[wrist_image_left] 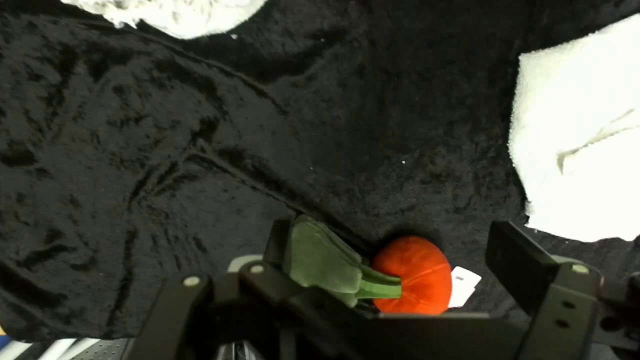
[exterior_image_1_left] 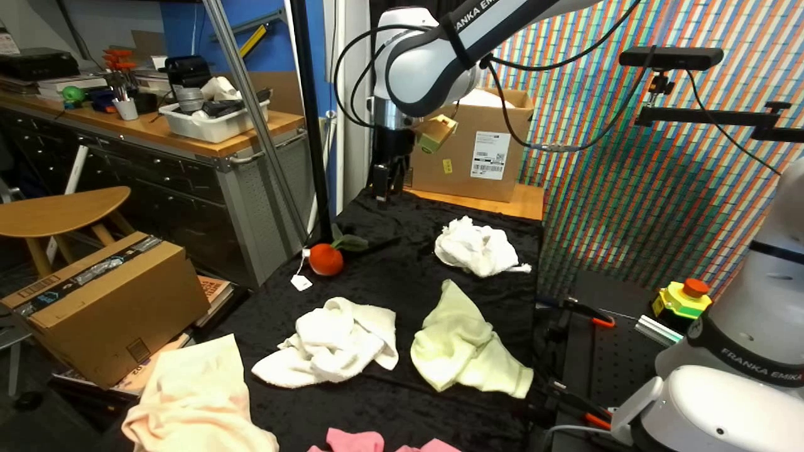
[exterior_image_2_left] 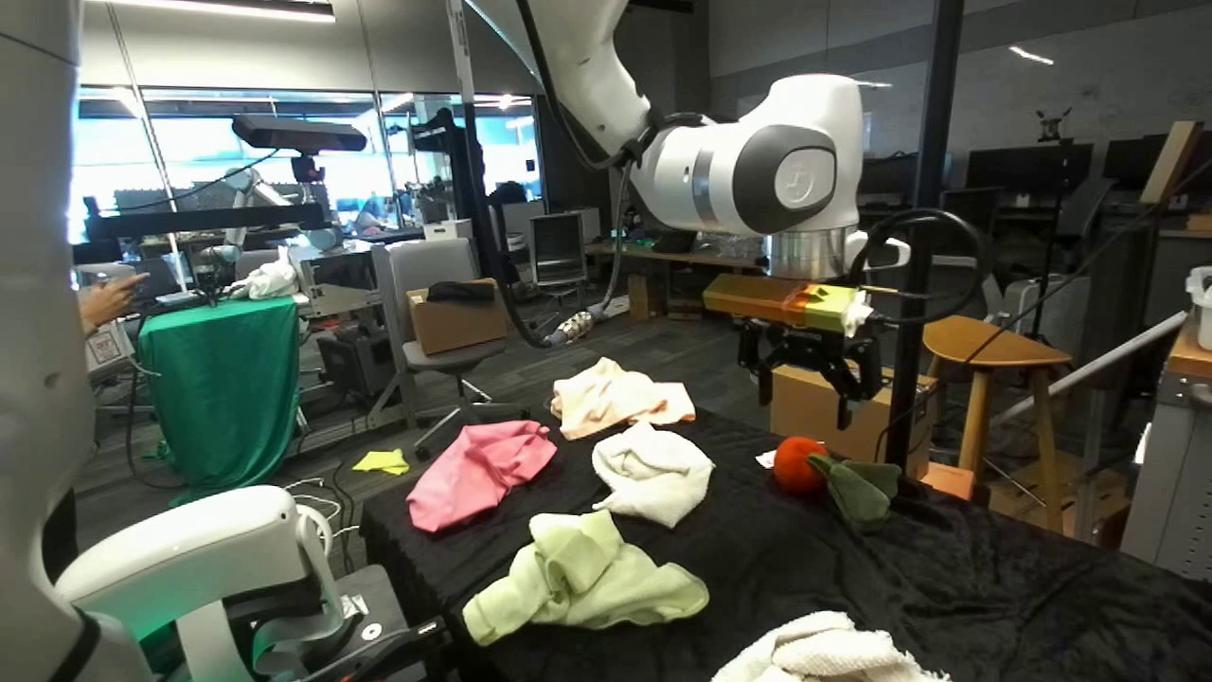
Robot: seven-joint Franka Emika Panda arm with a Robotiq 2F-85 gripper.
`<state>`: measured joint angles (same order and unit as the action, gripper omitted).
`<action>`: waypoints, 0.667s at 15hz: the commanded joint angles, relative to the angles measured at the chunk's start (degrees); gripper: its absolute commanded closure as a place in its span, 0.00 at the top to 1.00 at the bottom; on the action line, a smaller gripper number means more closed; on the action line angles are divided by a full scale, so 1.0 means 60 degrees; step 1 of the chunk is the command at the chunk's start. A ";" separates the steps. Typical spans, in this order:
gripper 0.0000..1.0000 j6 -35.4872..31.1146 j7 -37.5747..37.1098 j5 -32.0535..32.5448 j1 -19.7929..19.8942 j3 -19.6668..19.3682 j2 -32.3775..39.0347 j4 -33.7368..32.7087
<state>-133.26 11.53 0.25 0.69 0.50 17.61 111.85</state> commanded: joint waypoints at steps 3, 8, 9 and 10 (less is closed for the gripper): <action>1.00 -0.0533 -0.1370 0.0622 -0.0755 0.0155 0.0831 -0.0418; 1.00 -0.1391 -0.2531 0.0890 -0.1276 0.0017 0.1779 -0.0903; 1.00 -0.1404 -0.2746 0.0932 -0.1369 -0.0007 0.1970 -0.1103; 1.00 -0.1430 -0.2933 0.0990 -0.1456 -0.0047 0.2221 -0.1336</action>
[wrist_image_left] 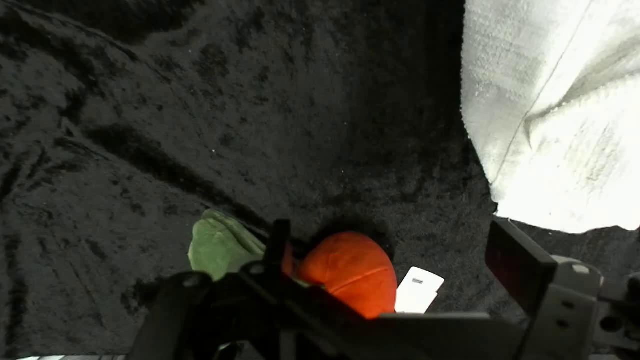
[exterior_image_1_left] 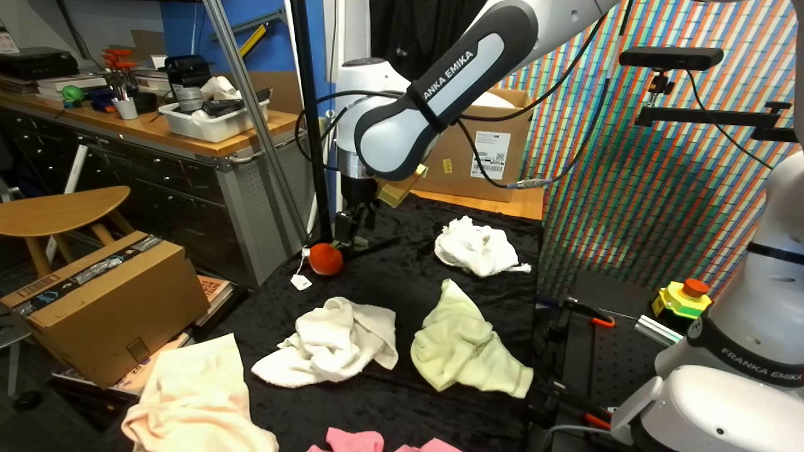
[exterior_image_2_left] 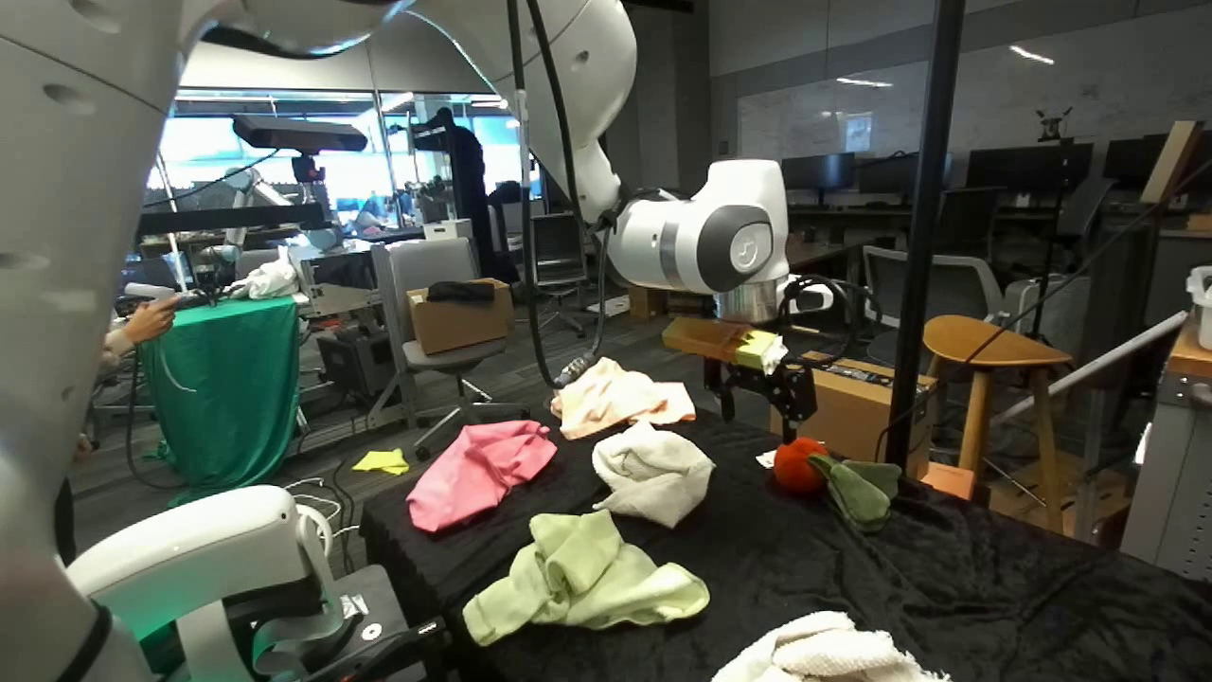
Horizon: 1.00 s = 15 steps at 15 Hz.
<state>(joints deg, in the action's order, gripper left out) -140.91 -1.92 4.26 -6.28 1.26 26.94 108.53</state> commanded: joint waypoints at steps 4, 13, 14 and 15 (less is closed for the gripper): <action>1.00 0.0017 -0.1150 0.0282 -0.0513 -0.0221 0.1546 -0.1806; 1.00 0.0282 -0.1529 0.0138 -0.0773 -0.0224 0.2881 -0.3499; 1.00 0.0313 -0.1573 0.0163 -0.0798 -0.0263 0.3006 -0.3625; 1.00 0.0327 -0.1606 0.0174 -0.0807 -0.0299 0.3117 -0.3722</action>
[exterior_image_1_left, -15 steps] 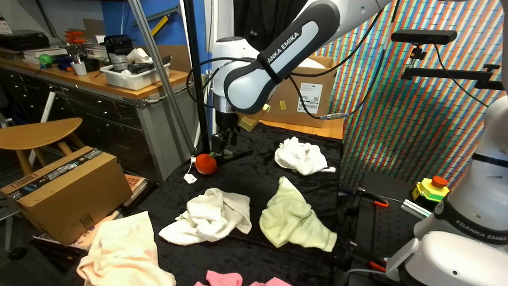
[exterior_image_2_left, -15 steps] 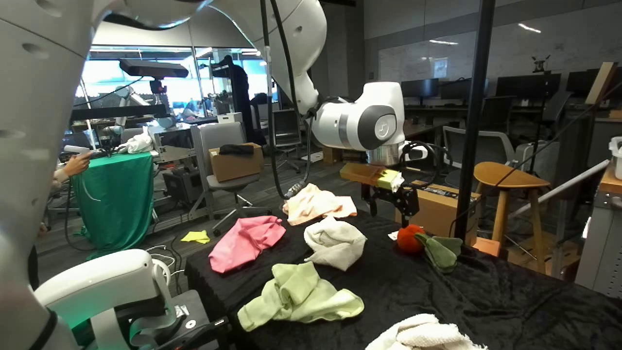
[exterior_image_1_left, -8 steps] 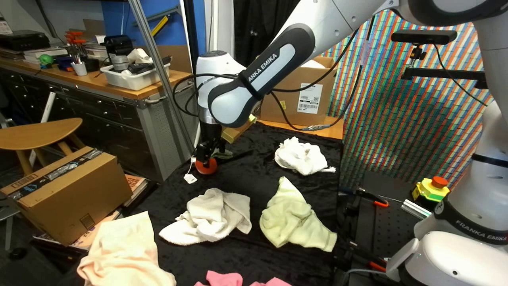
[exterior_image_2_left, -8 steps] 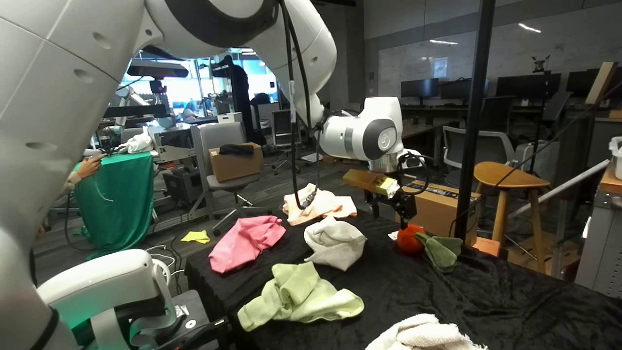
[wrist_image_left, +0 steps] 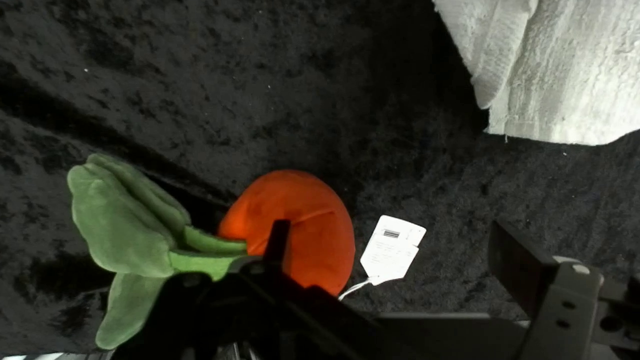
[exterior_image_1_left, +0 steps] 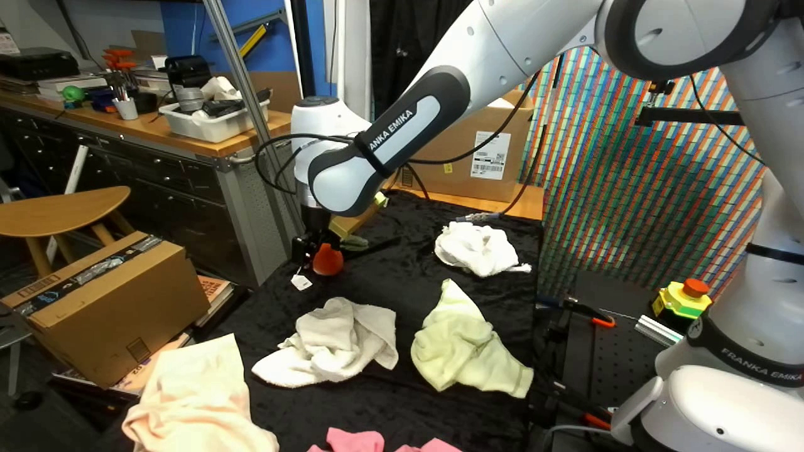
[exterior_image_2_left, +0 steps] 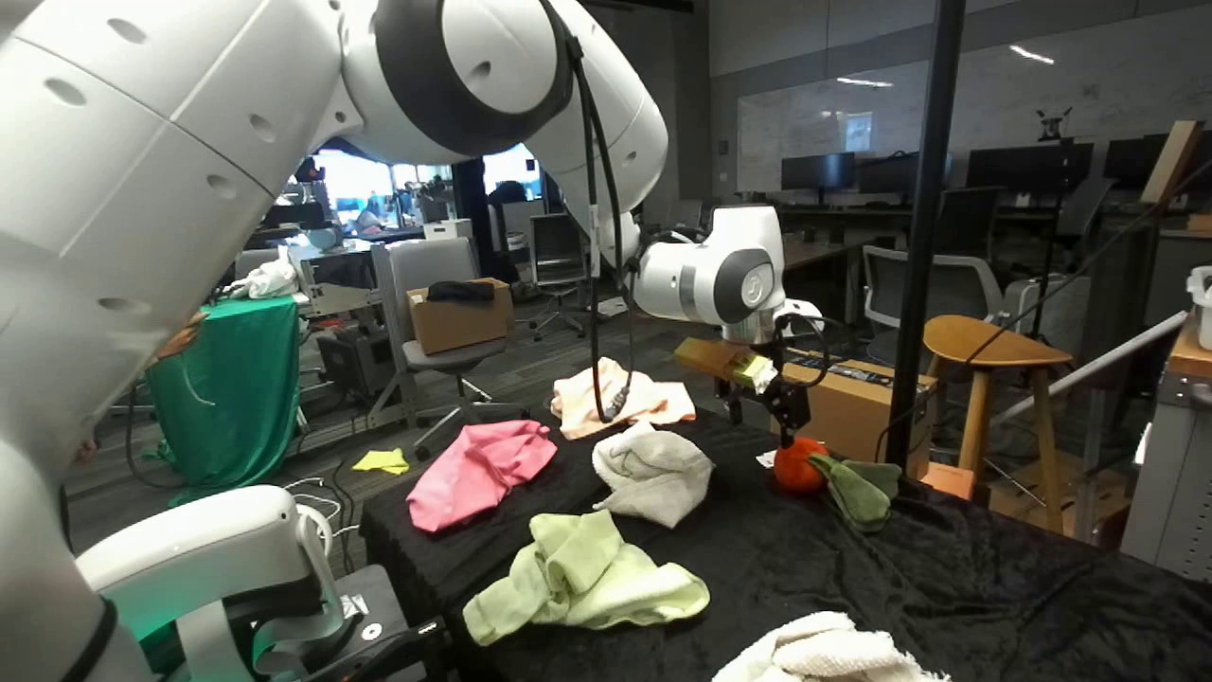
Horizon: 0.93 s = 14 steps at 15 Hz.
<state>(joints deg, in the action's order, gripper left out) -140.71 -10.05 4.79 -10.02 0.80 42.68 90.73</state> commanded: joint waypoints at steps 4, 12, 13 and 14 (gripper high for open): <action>1.00 0.0211 -0.0418 0.0168 -0.0231 -0.0469 0.0952 -0.1187; 1.00 -0.0112 -0.1070 0.0433 -0.0479 -0.1150 0.1511 -0.1825; 1.00 -0.0189 -0.1189 0.0491 -0.0534 -0.1245 0.1565 -0.1853; 1.00 -0.0199 -0.1261 0.0537 -0.0570 -0.1320 0.1628 -0.1898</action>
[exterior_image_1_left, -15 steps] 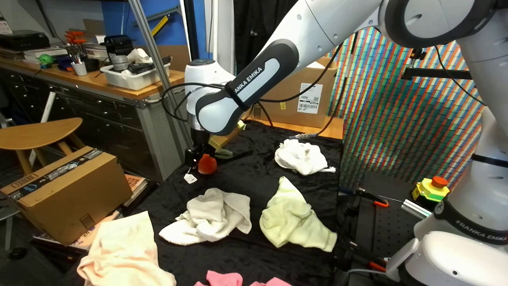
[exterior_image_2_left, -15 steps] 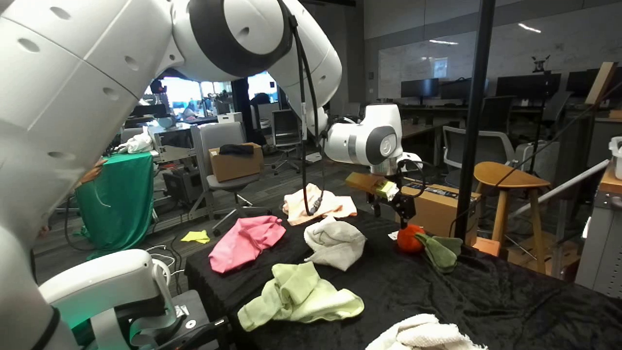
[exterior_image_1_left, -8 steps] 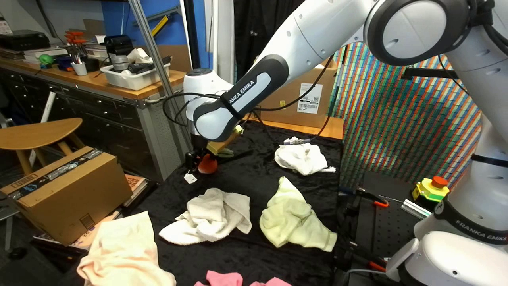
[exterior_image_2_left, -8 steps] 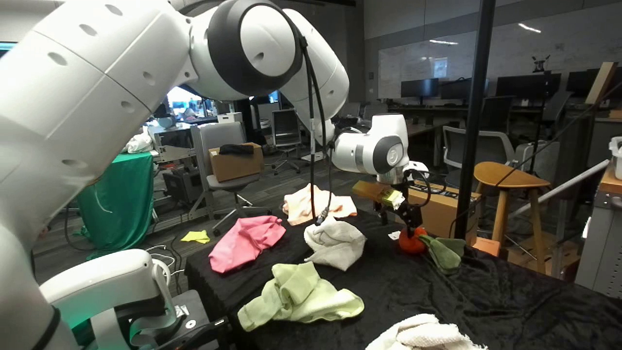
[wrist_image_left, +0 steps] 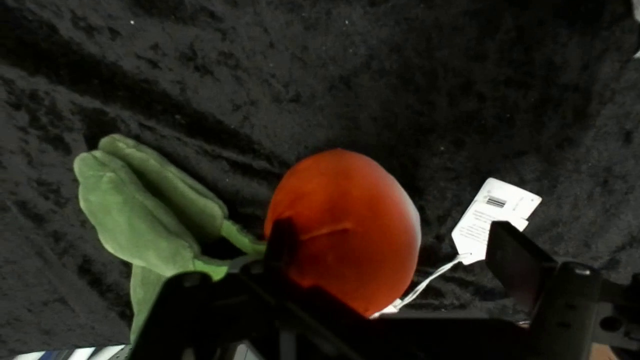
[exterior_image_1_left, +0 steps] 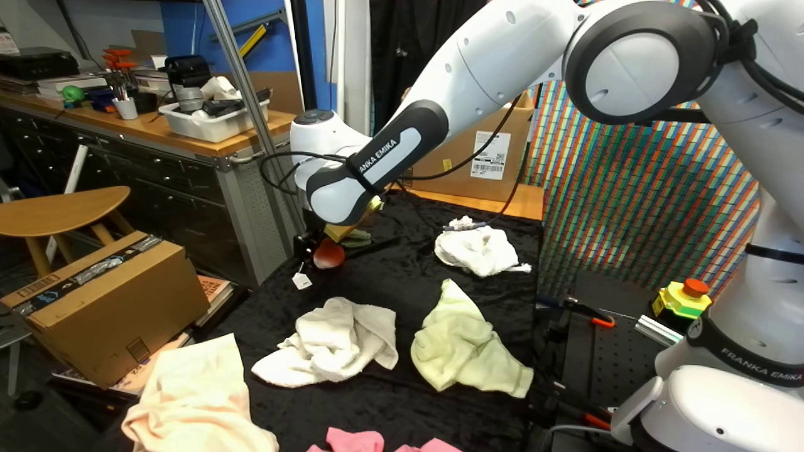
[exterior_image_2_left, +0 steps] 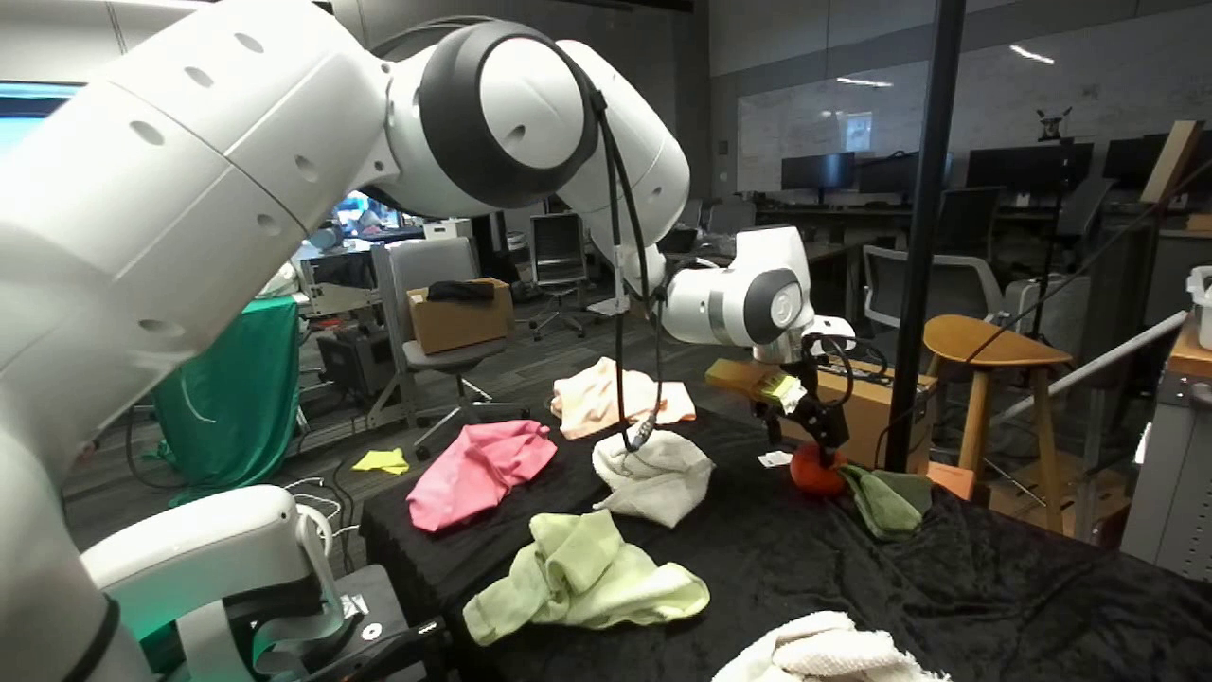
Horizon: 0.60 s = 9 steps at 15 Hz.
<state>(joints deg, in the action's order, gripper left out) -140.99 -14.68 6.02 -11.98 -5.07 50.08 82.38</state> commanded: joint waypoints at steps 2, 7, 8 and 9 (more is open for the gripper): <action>1.00 -0.0199 -0.0673 0.0447 -0.0309 -0.0507 0.0557 -0.0622; 0.75 -0.0119 -0.0989 0.0524 -0.0286 -0.0750 0.0851 -0.0855; 0.74 -0.0106 -0.1012 0.0493 -0.0261 -0.0761 0.0855 -0.0866; 0.70 -0.0112 -0.1029 0.0475 -0.0244 -0.0768 0.0858 -0.0860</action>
<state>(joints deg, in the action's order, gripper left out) -141.29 -18.99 7.96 -13.19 -8.71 53.89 79.55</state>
